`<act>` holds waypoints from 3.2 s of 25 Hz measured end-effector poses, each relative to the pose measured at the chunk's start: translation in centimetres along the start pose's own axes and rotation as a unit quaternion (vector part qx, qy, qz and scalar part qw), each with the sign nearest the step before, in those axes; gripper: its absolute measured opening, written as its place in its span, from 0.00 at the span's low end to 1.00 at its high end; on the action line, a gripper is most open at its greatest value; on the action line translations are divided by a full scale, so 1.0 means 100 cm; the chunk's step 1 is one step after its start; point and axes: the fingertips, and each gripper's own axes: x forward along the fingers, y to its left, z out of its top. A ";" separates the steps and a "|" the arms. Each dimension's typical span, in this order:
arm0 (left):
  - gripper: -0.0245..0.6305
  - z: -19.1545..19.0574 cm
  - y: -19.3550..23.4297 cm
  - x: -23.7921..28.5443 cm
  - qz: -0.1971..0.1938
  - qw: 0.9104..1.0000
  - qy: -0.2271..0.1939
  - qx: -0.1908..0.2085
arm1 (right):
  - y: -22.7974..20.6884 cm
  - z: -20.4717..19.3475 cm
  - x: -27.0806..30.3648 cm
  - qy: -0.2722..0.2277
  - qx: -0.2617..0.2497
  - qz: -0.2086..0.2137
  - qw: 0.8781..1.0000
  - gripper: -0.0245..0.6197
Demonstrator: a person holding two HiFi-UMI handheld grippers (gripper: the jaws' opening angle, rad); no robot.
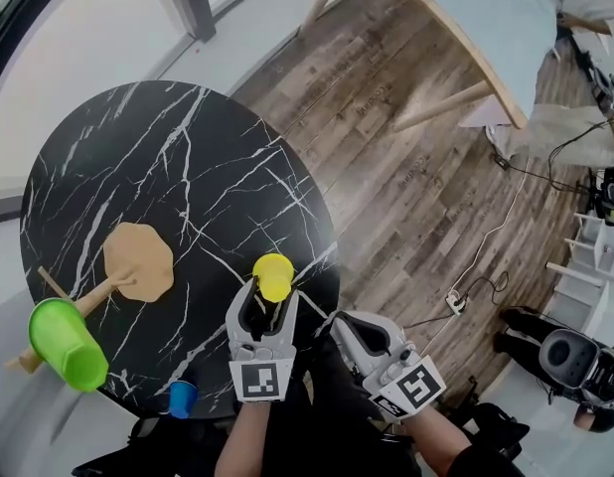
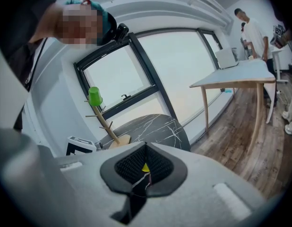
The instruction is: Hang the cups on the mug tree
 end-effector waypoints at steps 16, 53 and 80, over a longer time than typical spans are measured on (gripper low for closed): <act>0.39 0.006 -0.001 -0.008 0.009 1.000 -0.020 0.011 | 0.001 -0.001 -0.004 -0.001 -0.002 -0.004 1.000 0.04; 0.39 0.093 -0.036 -0.175 0.072 0.992 -0.102 -0.003 | 0.102 0.044 -0.070 -0.027 -0.070 0.062 0.995 0.04; 0.38 0.153 -0.068 -0.335 0.138 0.976 -0.169 -0.019 | 0.235 0.077 -0.123 -0.052 -0.151 0.172 0.972 0.04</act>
